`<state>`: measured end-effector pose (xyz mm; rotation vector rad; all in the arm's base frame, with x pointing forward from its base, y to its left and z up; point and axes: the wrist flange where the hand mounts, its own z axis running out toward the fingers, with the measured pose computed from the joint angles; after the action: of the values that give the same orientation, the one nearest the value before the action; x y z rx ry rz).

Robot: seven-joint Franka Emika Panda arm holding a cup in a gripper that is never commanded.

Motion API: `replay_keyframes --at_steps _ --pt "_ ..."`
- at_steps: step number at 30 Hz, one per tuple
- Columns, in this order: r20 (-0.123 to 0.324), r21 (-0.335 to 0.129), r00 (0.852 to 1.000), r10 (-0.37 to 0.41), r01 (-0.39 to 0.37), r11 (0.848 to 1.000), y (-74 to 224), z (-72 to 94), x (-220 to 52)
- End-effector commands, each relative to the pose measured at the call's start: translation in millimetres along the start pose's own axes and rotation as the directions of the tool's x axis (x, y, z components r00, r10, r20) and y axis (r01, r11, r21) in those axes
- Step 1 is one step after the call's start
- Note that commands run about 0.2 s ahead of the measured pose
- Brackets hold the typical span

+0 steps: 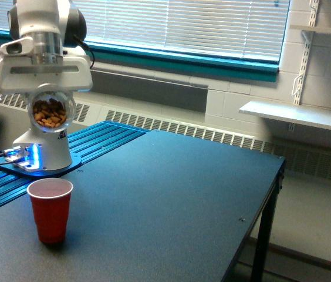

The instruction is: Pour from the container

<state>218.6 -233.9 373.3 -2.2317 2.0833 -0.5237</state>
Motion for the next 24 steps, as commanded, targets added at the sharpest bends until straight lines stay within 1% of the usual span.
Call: replay_keyframes --at_steps 1,6,18,24 --pt "0.041 -0.032 0.999 0.010 -0.009 0.999 5 19.5 -13" --pt "0.056 -0.037 0.998 0.019 -0.017 0.999 6 26.2 -15" --pt "0.076 -0.081 0.996 0.045 -0.039 0.996 17 41.5 -13" --pt "0.086 -0.108 0.995 0.043 -0.033 0.994 21 48.9 -14"
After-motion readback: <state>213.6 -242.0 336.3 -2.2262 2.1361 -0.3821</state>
